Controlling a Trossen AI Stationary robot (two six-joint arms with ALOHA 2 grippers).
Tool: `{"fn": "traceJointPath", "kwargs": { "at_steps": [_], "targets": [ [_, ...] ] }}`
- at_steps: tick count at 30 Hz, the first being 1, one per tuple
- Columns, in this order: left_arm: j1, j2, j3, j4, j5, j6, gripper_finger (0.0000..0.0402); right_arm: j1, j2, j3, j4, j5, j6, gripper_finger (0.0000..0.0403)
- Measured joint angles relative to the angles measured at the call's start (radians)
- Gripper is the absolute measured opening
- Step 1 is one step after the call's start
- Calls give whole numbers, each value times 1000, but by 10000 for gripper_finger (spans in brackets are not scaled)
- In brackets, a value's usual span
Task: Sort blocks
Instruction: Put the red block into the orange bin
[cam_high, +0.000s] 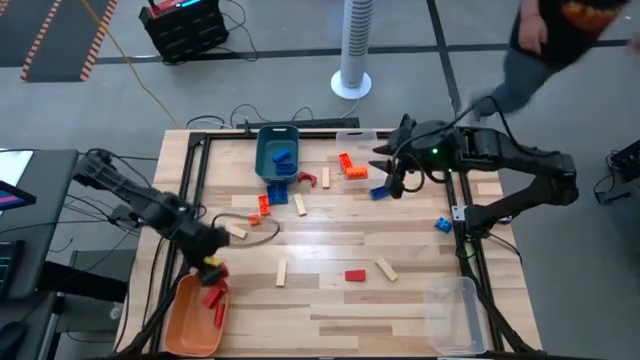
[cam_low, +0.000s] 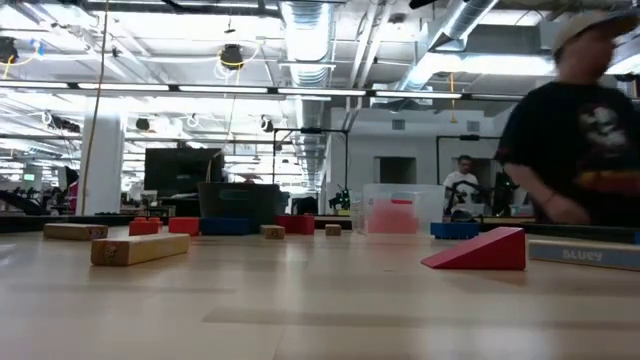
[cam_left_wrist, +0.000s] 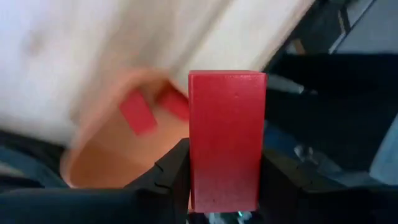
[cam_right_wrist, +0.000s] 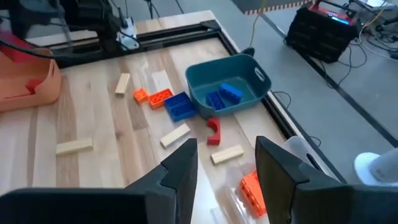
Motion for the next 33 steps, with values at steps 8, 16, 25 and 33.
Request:
{"fn": "traceJointPath", "kwargs": {
  "at_steps": [8,16,25,33],
  "targets": [
    [-270,111,-46,72,13,-255,134,0,35,0,8,-3,-4,154],
    [-403,195,-118,134,-217,-487,134,2,40,0,14,-6,-4,154],
    [-441,324,-138,175,-276,-530,134,2,40,0,16,-11,1,154],
    [-441,417,-138,194,-254,-616,149,2,40,0,16,-11,0,154]
  ]
}}
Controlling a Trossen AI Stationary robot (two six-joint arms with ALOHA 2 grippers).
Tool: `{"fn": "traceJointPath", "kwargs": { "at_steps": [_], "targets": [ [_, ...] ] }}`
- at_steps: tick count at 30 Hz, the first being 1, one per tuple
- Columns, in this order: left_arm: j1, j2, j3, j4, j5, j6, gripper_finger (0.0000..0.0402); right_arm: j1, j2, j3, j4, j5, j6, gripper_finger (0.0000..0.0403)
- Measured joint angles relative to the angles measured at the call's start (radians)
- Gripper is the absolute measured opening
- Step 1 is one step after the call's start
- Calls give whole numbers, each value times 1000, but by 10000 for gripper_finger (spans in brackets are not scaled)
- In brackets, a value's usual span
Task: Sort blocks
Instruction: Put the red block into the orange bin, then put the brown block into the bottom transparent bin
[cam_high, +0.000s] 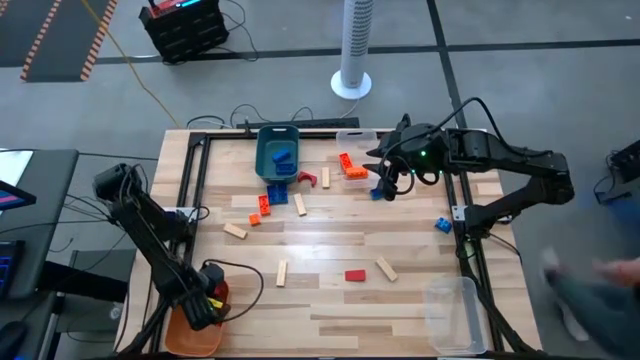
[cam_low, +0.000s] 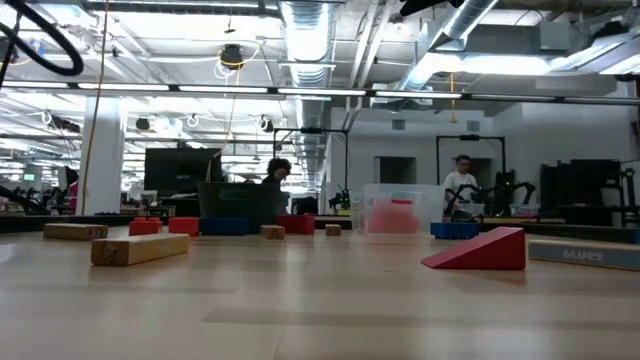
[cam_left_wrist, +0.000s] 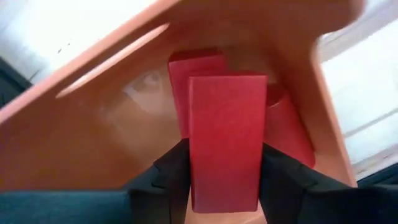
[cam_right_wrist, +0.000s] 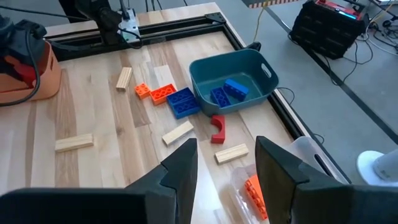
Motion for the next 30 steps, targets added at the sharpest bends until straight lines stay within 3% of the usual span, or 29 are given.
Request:
{"fn": "traceJointPath", "kwargs": {
  "at_steps": [9,13,20,26,30],
  "targets": [
    [1,-44,1,-38,7,-42,218,0,0,0,5,-1,-1,154],
    [25,-130,25,-15,-30,45,228,0,0,0,5,-1,-4,154],
    [167,-276,101,-50,-91,446,214,0,0,0,23,-1,-11,154],
    [425,-272,118,-290,-115,825,195,1,1,0,75,-1,-24,154],
    [610,-243,87,-343,-119,1166,186,21,21,2,107,-1,-63,154]
  ]
}}
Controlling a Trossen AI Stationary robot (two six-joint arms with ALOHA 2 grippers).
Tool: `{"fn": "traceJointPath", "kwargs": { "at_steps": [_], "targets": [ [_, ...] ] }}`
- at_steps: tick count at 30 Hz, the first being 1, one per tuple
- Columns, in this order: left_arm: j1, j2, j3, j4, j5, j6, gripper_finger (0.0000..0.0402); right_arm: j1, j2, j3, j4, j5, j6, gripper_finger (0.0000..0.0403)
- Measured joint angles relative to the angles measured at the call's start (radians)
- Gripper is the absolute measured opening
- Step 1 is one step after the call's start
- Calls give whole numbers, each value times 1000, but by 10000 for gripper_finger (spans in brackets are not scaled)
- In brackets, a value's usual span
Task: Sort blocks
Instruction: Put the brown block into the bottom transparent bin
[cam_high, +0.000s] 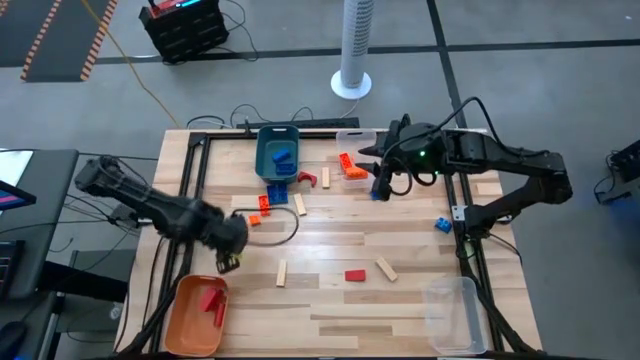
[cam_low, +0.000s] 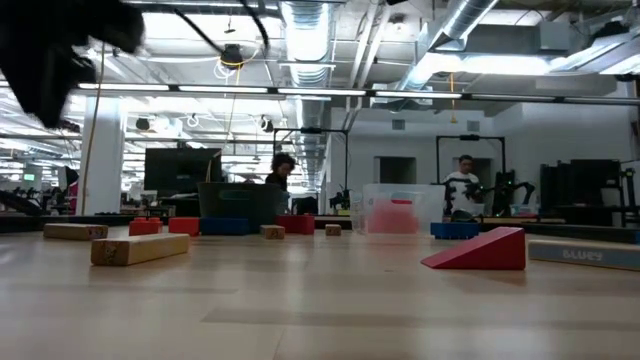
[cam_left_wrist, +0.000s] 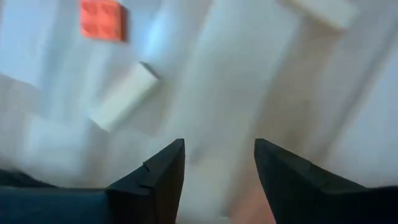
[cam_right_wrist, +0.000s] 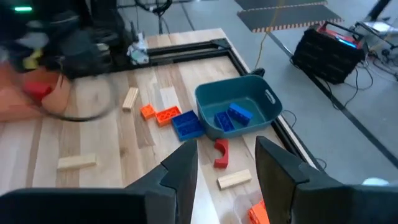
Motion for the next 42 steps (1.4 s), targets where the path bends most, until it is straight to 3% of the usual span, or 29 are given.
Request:
{"fn": "traceJointPath", "kwargs": {
  "at_steps": [9,19,26,33,39,42],
  "targets": [
    [304,31,-130,67,48,459,184,52,39,0,12,0,11,154],
    [384,171,-182,104,47,887,184,51,38,0,39,2,68,154],
    [384,322,-183,111,-23,971,184,51,38,0,38,2,99,154],
    [384,409,-182,137,-23,1022,180,51,38,0,36,5,118,154],
    [384,410,-181,169,13,959,107,51,39,-1,28,6,119,154],
    [385,389,-181,187,73,903,99,51,39,0,28,6,118,154]
  ]
}}
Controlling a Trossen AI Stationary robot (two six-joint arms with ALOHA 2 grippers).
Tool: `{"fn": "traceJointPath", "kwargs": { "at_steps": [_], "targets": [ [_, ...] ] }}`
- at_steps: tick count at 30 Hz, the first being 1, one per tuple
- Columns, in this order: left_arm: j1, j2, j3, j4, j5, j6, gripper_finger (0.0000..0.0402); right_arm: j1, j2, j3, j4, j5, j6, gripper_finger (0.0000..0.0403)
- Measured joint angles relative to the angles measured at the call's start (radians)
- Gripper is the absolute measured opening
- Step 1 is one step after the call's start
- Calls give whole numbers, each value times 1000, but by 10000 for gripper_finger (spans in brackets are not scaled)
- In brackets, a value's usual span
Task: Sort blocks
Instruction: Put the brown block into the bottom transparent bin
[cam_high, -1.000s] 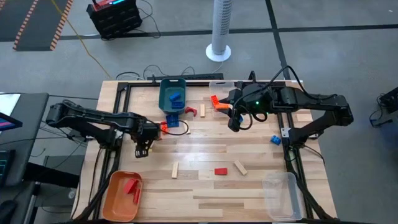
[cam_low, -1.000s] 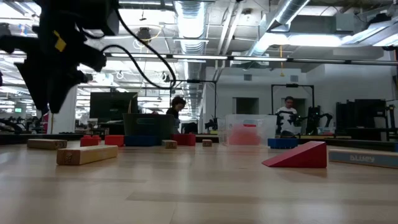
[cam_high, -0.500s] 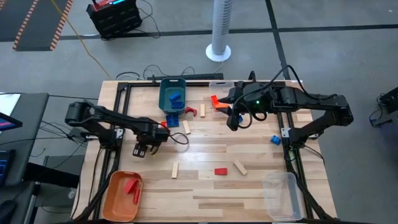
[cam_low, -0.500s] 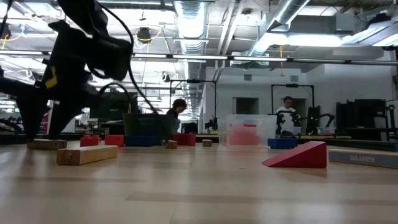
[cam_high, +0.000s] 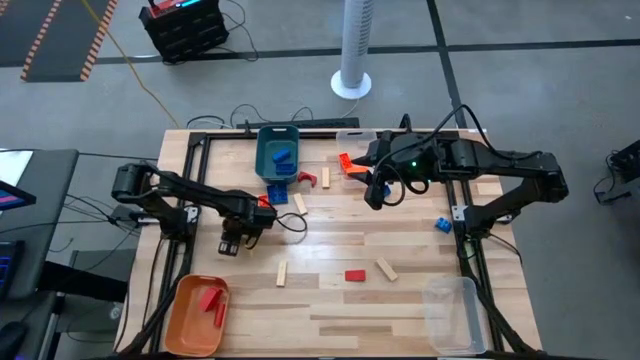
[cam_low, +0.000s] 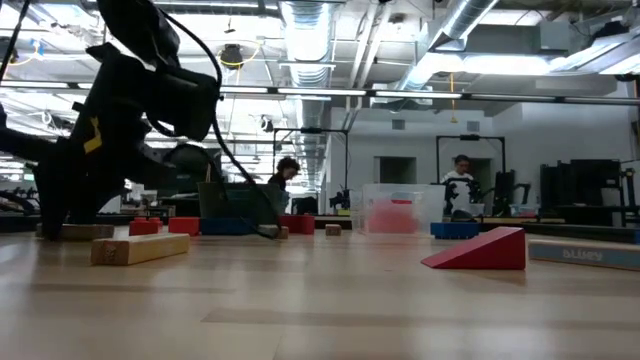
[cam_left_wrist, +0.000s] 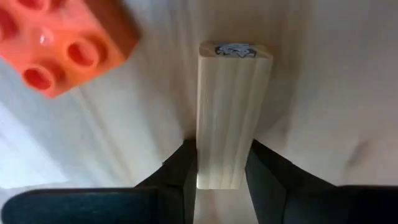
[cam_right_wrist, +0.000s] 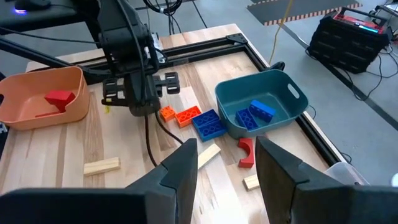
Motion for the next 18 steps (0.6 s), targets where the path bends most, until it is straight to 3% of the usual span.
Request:
{"fn": "traceJointPath", "kwargs": {
  "at_steps": [3,10,18],
  "targets": [
    [-1,-50,0,36,61,-57,99,-2,0,0,0,0,-9,154],
    [8,-249,19,63,69,-240,99,-3,0,0,1,0,-19,154],
    [90,-387,93,304,76,-501,99,-23,-4,-1,-73,-2,5,154]
  ]
}}
